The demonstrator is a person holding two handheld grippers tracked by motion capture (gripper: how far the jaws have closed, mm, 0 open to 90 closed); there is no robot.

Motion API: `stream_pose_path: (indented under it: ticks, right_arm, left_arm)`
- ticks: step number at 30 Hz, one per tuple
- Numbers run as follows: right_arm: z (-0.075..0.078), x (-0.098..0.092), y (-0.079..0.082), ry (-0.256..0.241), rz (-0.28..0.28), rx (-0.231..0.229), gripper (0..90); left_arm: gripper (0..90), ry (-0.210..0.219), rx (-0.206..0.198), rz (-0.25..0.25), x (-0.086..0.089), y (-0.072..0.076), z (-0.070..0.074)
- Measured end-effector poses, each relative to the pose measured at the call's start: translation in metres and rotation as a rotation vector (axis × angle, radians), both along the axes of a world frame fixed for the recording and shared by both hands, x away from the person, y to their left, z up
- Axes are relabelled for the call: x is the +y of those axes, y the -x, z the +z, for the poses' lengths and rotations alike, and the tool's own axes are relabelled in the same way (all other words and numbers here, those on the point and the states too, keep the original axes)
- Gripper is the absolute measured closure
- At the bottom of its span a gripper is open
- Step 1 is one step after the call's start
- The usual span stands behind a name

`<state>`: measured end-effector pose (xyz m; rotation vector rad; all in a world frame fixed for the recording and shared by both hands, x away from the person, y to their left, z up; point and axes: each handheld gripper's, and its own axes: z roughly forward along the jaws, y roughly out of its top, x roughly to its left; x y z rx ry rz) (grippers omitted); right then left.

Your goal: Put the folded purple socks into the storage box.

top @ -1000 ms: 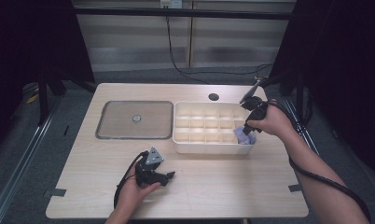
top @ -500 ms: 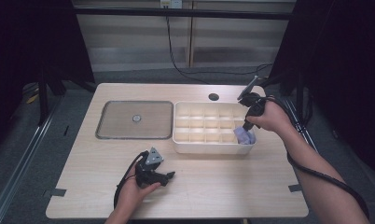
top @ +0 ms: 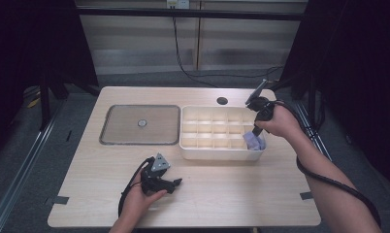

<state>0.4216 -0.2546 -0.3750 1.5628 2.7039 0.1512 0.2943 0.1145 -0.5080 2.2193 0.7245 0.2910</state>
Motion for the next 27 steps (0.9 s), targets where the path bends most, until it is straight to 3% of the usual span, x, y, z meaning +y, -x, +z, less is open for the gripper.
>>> stream_pose_path:
  ticks: [27]
  right_arm:
    - [-0.028, -0.005, 0.000, 0.007, -0.020, 0.015, 90.0]
  left_arm:
    - [23.5, 0.002, -0.003, 0.002, 0.000, 0.000, 0.000]
